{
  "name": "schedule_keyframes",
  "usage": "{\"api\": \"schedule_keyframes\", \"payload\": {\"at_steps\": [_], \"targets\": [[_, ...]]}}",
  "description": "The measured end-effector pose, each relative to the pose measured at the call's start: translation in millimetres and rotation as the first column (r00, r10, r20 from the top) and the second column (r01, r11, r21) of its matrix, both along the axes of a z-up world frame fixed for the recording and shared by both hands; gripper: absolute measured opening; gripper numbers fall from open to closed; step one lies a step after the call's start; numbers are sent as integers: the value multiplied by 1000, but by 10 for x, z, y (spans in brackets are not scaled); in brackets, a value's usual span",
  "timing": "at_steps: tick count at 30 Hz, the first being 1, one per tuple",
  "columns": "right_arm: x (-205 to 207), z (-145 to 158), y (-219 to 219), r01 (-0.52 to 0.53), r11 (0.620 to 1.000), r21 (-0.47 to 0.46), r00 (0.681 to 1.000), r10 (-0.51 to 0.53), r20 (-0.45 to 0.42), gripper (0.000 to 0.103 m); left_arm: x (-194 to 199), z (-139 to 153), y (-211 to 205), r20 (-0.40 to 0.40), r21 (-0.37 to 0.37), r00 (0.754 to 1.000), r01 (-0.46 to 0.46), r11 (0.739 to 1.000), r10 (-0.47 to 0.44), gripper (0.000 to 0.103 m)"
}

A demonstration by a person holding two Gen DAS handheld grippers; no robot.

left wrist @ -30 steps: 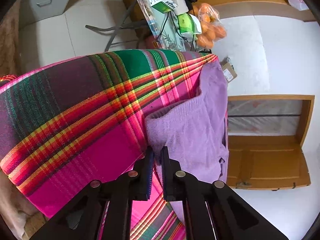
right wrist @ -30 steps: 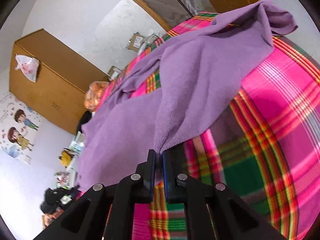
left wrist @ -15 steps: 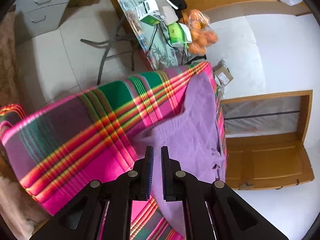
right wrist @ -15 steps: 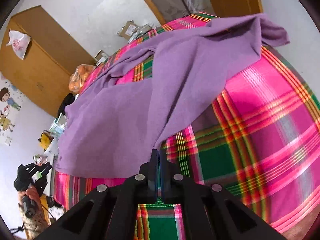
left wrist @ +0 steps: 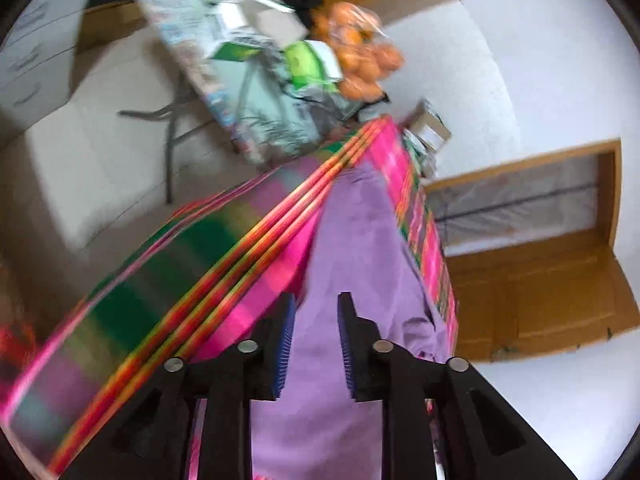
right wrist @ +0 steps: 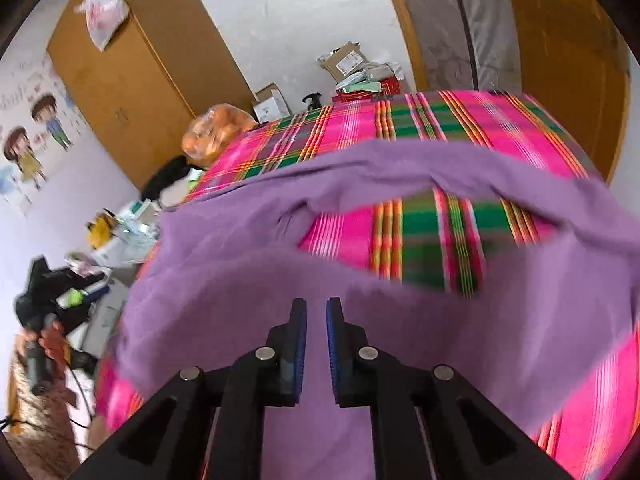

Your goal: Fold clothes

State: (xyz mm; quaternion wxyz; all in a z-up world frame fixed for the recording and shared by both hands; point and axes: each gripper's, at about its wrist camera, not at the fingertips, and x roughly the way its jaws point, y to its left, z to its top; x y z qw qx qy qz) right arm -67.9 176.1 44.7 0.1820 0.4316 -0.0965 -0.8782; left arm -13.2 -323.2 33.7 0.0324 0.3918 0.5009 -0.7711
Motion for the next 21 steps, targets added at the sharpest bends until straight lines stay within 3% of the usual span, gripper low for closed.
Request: {"api": "schedule_keyframes", "payload": {"at_steps": [4,11,15,17,21], "targets": [[-520,0,-308,-51,998,20,999,51,15,16,-468,-51,-152,-1,-19,1000,-13,1000,13,25],[-980,-216,-824,-160,987,21,985,159,69,17,-1258,-328,-256,26,45,994,101,994,-102,25],[-1013,-415,-978,-189,982,2,976,188,112,17,-1495,-501,-290,19,137,993,114,984,-118,26],[-1034,-489,-1013,-184,982,-30,973,186,136,18,-1587,-597,-287,31,200,990,128,971,-137,43],[-996,-549,-1113,-188,982,-12,972,188,139,18,-1626,-657,-246,7,261,989,141,955,-147,44]]}}
